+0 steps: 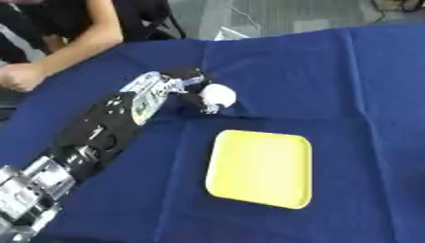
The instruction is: Pick up objects on the table and place them in the box.
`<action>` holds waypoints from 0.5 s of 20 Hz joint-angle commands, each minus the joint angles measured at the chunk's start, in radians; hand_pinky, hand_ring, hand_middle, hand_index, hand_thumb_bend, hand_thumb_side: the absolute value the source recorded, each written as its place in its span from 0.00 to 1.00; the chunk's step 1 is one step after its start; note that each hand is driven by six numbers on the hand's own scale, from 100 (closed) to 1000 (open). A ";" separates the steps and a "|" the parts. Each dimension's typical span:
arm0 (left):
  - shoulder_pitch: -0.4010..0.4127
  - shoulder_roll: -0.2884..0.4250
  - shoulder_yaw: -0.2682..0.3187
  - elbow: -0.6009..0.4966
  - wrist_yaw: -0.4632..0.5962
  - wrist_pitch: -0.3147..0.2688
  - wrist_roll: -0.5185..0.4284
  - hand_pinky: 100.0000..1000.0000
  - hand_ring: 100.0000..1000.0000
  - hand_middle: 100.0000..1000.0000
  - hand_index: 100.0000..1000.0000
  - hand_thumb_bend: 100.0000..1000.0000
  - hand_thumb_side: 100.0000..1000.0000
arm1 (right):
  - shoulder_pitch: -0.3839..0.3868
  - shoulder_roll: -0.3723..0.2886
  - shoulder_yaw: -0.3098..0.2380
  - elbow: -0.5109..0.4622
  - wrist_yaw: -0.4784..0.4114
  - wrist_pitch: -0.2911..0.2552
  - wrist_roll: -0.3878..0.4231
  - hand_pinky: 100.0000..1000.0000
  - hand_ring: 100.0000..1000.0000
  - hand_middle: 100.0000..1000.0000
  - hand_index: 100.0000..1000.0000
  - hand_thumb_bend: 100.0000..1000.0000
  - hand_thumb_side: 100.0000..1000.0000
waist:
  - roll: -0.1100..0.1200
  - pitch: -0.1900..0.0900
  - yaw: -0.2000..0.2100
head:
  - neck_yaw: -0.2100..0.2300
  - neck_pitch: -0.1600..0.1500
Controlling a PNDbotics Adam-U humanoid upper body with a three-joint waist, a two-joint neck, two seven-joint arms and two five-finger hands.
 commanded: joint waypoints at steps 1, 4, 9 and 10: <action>-0.010 0.056 0.003 -0.063 0.051 0.033 0.002 0.95 0.53 0.48 0.23 0.00 0.64 | -0.008 -0.021 -0.003 -0.011 -0.001 -0.002 0.003 0.64 0.64 0.85 0.96 0.00 0.86 | -0.009 -0.010 0.001 | 0.012 -0.008; -0.005 0.065 0.003 -0.092 0.078 0.059 0.003 0.95 0.52 0.48 0.23 0.00 0.64 | -0.009 -0.021 -0.004 -0.011 -0.001 -0.002 0.003 0.64 0.64 0.85 0.96 0.00 0.86 | -0.010 -0.010 0.001 | 0.011 -0.009; 0.003 0.075 0.010 -0.121 0.108 0.086 0.006 0.96 0.52 0.48 0.23 0.00 0.64 | -0.008 -0.021 -0.004 -0.011 -0.001 -0.002 0.003 0.64 0.64 0.85 0.96 0.00 0.86 | -0.010 -0.010 0.001 | 0.011 -0.010; 0.005 0.076 0.010 -0.126 0.114 0.089 0.007 0.96 0.51 0.48 0.23 0.00 0.64 | -0.009 -0.021 -0.005 -0.011 -0.001 -0.002 0.003 0.64 0.64 0.85 0.96 0.00 0.86 | -0.010 -0.010 0.001 | 0.011 -0.010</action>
